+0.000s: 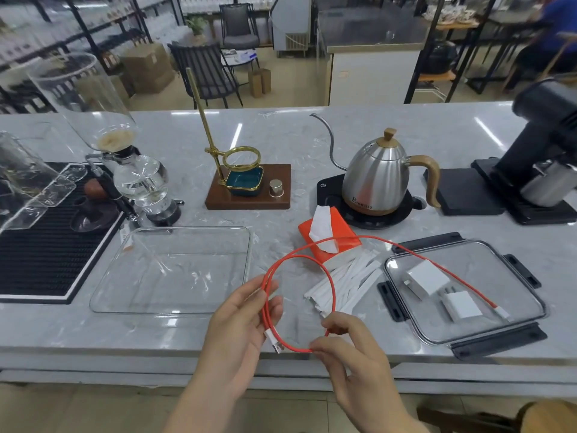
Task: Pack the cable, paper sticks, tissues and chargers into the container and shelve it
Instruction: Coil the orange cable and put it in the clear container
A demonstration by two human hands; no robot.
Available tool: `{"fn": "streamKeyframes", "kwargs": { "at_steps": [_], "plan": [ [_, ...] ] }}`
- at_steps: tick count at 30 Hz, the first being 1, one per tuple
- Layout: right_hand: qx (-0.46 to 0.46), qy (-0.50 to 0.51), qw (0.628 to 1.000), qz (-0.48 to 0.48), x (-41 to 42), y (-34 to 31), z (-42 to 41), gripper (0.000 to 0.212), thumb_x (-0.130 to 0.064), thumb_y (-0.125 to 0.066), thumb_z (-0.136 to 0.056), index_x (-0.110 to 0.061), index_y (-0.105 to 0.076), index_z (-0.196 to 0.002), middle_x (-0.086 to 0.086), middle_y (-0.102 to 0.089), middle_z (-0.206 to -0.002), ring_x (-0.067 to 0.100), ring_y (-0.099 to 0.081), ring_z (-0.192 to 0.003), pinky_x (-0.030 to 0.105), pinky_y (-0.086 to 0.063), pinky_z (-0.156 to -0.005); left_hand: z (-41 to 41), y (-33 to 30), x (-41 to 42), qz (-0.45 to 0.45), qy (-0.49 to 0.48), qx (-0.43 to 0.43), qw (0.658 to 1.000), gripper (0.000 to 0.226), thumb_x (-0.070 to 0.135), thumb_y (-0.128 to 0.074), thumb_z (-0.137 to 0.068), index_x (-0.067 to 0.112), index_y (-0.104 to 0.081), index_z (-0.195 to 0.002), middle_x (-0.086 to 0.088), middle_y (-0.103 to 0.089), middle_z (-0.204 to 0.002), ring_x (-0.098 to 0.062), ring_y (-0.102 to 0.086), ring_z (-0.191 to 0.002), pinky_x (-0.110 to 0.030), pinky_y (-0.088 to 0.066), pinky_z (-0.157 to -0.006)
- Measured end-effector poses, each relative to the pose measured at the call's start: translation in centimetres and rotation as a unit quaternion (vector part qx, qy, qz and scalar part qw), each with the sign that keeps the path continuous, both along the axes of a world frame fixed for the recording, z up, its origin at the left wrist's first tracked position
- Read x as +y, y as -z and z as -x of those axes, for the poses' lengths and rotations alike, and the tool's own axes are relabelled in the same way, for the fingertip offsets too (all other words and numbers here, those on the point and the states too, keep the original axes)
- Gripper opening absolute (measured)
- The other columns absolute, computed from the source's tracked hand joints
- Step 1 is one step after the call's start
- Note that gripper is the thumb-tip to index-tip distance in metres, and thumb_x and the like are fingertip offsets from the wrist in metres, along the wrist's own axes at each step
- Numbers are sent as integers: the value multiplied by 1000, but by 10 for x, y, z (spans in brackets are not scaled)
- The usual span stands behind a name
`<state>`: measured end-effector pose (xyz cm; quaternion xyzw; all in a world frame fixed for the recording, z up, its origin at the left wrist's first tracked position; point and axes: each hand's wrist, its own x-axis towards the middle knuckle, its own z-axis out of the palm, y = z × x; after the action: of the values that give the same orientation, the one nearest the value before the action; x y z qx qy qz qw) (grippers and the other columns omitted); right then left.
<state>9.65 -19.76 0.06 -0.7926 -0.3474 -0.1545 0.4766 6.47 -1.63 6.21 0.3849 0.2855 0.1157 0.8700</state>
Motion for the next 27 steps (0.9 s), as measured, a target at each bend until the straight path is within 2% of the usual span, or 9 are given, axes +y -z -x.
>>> {"fn": "streamKeyframes", "kwargs": {
  "at_steps": [4,9,13,17,21,23,25,27],
  "plan": [
    [-8,-2,999,34,-2,-6,1,17,-2,-76,-76,-17,-72,-83,5,-60,-106,15,-57,-89,28,-50,-71,0,-6,-2,7,48,-2,999,23,-5,-46,-97,-2,-63,-113,-12,-75,-88,-13,-63,-56,-22,-55,-52],
    [-16,-25,999,35,4,-13,4,5,-18,-68,-87,-18,-72,-84,8,-62,-107,17,-58,-89,29,-51,-70,-1,-9,-5,-46,89,6,995,27,14,-47,-100,0,-65,-114,0,-44,-64,-10,-33,-44,-20,-30,-39],
    [-5,-44,999,31,4,-15,2,7,-17,-68,-87,-21,-74,-88,6,-61,-113,13,-57,-92,27,-51,-76,-3,-16,-4,-69,113,1,991,37,32,-52,-94,3,-72,-103,3,-29,-56,-8,-24,-40,-20,-25,-36],
    [65,-61,995,-32,-4,-21,-5,14,-8,-71,-83,-20,-75,-90,4,-61,-121,14,-62,-90,20,-48,-79,-6,-23,-5,-89,113,-7,990,39,39,-51,-90,4,-66,-90,4,-25,-53,-7,-19,-37,-19,-21,-34],
    [106,-12,989,-98,-12,-33,-24,18,-2,-67,-83,-18,-75,-87,-6,-69,-103,13,-68,-94,18,-49,-82,-5,-25,-9,-123,123,-7,985,35,41,-51,-90,9,-62,-81,5,-23,-53,-7,-15,-39,-19,-18,-35],
    [113,31,987,-109,-12,-36,-37,22,1,-64,-83,-19,-73,-88,-10,-70,-94,12,-67,-89,21,-50,-76,-4,-25,-13,-157,122,-9,980,34,42,-51,-90,12,-61,-77,5,-22,-52,-8,-14,-40,-18,-18,-35],
    [134,73,982,-112,-9,-36,-52,29,2,-63,-85,-25,-69,-94,-10,-68,-91,13,-65,-83,27,-51,-73,-4,-25,-15,-185,111,-16,976,35,43,-51,-91,13,-60,-76,5,-22,-52,-8,-14,-40,-17,-18,-36],
    [149,93,981,-87,-5,-35,-68,43,0,-64,-87,-35,-62,-113,-11,-66,-93,14,-65,-81,26,-52,-74,-5,-25,-17,-201,109,-24,973,35,43,-50,-91,14,-60,-75,6,-22,-51,-7,-15,-40,-16,-18,-36]
  ]
}}
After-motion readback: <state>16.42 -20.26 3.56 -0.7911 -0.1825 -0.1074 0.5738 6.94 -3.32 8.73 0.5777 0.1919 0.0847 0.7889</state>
